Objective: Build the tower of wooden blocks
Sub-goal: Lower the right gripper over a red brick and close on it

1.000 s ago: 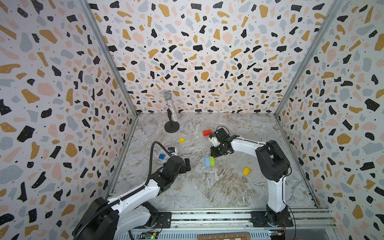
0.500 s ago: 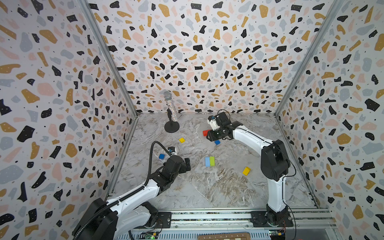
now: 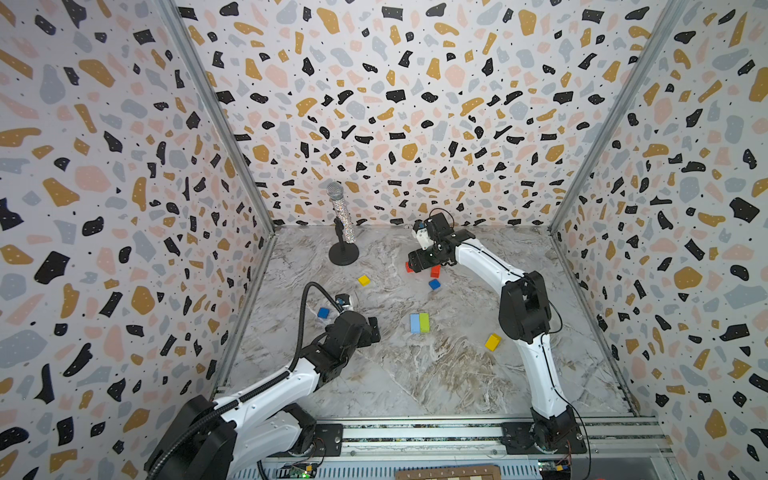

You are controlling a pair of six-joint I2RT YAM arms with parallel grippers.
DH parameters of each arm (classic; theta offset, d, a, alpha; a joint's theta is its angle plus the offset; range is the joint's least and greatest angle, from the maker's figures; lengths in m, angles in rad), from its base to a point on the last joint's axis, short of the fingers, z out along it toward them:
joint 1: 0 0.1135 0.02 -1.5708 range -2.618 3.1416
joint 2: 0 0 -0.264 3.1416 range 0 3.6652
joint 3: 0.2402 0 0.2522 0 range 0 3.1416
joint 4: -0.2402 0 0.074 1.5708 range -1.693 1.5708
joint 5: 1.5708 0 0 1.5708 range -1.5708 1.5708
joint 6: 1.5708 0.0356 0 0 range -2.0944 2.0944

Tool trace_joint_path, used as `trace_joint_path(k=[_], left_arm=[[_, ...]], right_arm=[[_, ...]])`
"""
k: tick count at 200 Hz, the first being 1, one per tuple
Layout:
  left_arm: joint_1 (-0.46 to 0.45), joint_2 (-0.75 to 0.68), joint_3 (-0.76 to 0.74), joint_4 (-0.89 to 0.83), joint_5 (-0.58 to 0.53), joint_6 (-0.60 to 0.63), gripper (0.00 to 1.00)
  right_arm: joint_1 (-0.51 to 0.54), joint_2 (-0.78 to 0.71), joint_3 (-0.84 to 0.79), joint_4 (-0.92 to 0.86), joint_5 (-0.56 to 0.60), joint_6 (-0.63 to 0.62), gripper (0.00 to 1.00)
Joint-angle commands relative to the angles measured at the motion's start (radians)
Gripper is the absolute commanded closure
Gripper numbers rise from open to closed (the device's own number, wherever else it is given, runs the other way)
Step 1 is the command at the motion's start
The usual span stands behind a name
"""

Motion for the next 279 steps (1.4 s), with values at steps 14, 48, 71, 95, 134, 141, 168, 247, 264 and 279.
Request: trace_joint_path(k=[14, 48, 71, 95, 134, 141, 168, 247, 264, 279], left_arm=[[0.007, 0.052, 0.007, 0.081, -0.01, -0.021, 0.0], [0.006, 0.115, 0.034, 0.095, -0.01, -0.012, 0.0], [0.007, 0.134, 0.043, 0.094, -0.014, -0.006, 0.0], [0.007, 0.131, 0.034, 0.101, -0.025, -0.003, 0.0], [0.007, 0.136, 0.034, 0.114, -0.025, -0.001, 0.0], [0.006, 0.137, 0.034, 0.114, -0.025, 0.0, 0.0], [0.007, 0.134, 0.031, 0.118, -0.027, 0.004, 0.0], [0.006, 0.12, 0.014, 0.124, -0.026, 0.004, 0.0], [0.007, 0.115, 0.013, 0.124, -0.03, 0.006, 0.0], [0.008, 0.111, 0.011, 0.124, -0.03, 0.008, 0.0]], right_arm=[[0.0, 0.03, 0.101, -0.052, 0.016, -0.016, 0.07], [0.001, 0.096, 0.183, -0.071, 0.036, -0.016, 0.05], [0.002, 0.119, 0.198, -0.056, 0.053, 0.004, 0.05], [0.005, 0.134, 0.199, -0.031, 0.064, 0.032, 0.05], [0.014, 0.154, 0.208, 0.002, 0.069, 0.048, 0.05], [0.016, 0.161, 0.216, 0.002, 0.069, 0.05, 0.05], [0.025, 0.188, 0.249, -0.006, 0.067, 0.056, 0.05], [0.031, 0.217, 0.252, 0.009, 0.081, 0.083, 0.14], [0.032, 0.221, 0.252, 0.012, 0.084, 0.088, 0.18], [0.034, 0.224, 0.253, 0.012, 0.091, 0.093, 0.21]])
